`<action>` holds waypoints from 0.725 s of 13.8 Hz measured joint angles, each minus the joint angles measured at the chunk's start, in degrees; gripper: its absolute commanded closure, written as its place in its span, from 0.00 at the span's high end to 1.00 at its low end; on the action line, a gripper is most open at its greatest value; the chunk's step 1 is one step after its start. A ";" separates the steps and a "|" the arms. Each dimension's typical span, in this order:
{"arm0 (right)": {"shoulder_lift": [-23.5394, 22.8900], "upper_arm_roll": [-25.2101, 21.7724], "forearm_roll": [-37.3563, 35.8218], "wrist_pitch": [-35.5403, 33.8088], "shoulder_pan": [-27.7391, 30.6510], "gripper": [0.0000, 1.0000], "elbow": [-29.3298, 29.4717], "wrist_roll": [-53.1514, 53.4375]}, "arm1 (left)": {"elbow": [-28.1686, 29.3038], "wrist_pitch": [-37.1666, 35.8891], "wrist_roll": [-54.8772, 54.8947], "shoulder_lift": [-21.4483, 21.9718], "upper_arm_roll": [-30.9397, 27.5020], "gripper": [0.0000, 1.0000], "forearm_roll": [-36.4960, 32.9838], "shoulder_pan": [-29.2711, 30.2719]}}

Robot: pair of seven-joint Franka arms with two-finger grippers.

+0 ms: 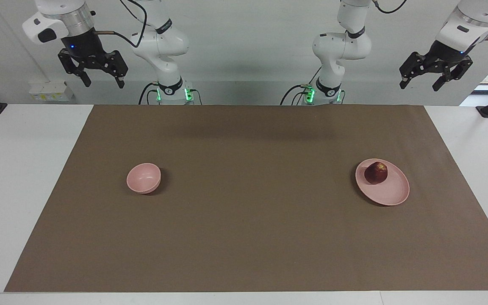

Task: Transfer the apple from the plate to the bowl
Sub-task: 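Reach the left gripper down to the apple on the pink plate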

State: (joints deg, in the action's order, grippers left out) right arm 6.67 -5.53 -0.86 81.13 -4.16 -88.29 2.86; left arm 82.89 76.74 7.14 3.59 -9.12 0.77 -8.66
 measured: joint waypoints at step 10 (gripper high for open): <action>0.17 -0.36 -0.02 0.33 0.17 1.00 0.00 0.00 | 0.00 0.03 -0.29 0.00 -0.36 1.00 -0.02 0.08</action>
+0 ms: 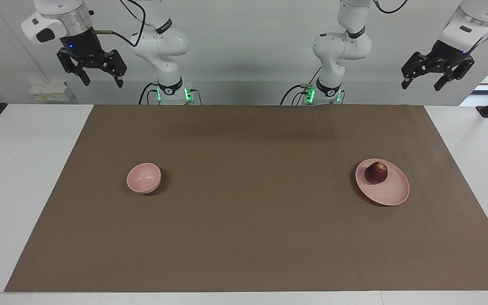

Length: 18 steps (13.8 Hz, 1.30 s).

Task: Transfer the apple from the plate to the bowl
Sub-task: 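Reach the left gripper down to the apple on the pink plate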

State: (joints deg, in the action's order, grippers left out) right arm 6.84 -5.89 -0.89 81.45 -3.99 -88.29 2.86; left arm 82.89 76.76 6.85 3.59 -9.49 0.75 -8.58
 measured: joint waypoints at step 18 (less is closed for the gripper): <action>-0.14 0.92 3.43 6.39 -1.01 1.00 -8.07 0.81 | 18.38 20.91 0.10 0.91 1.40 1.00 0.68 -0.21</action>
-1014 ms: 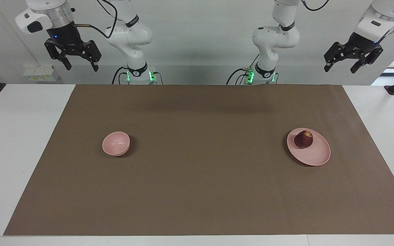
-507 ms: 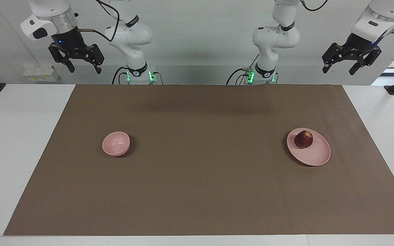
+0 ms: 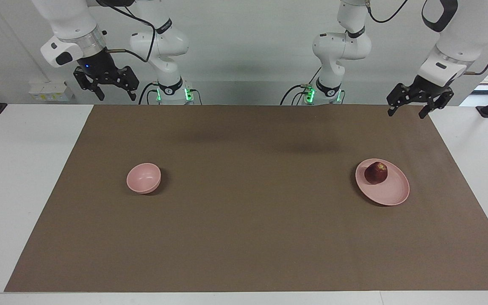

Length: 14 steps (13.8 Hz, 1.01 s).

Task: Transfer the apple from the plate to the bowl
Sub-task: 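Reach the left gripper down to the apple on the pink plate, then grasp the apple with the left gripper while the right gripper moves inward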

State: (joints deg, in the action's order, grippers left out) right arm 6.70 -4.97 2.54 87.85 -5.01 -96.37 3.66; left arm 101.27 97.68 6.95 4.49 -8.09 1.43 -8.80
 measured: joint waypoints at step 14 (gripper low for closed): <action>-4.37 0.13 11.64 14.58 -10.81 1.00 -9.03 13.86 | 22.38 34.94 0.02 -7.70 -0.85 1.00 0.02 1.48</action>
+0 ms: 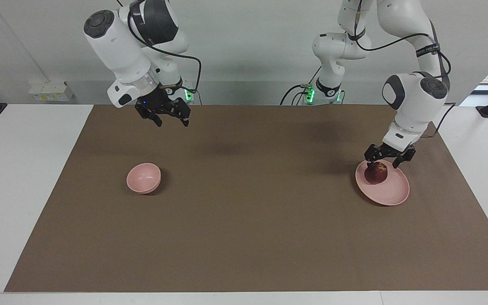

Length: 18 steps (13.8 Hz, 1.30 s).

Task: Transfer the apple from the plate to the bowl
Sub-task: 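Grasp the apple with the left gripper while the right gripper moves inward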

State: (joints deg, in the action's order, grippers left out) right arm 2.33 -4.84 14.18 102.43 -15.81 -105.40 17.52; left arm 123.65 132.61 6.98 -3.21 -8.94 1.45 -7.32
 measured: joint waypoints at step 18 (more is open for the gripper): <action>-6.06 0.03 21.55 19.52 -14.41 1.00 -2.65 27.07 | 0.47 7.37 0.70 -0.82 0.35 0.00 2.32 0.29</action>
State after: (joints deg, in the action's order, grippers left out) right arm -3.73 -4.82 35.73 121.95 -30.22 -108.05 44.59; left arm 124.12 139.98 7.67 -4.03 -8.59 3.78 -7.02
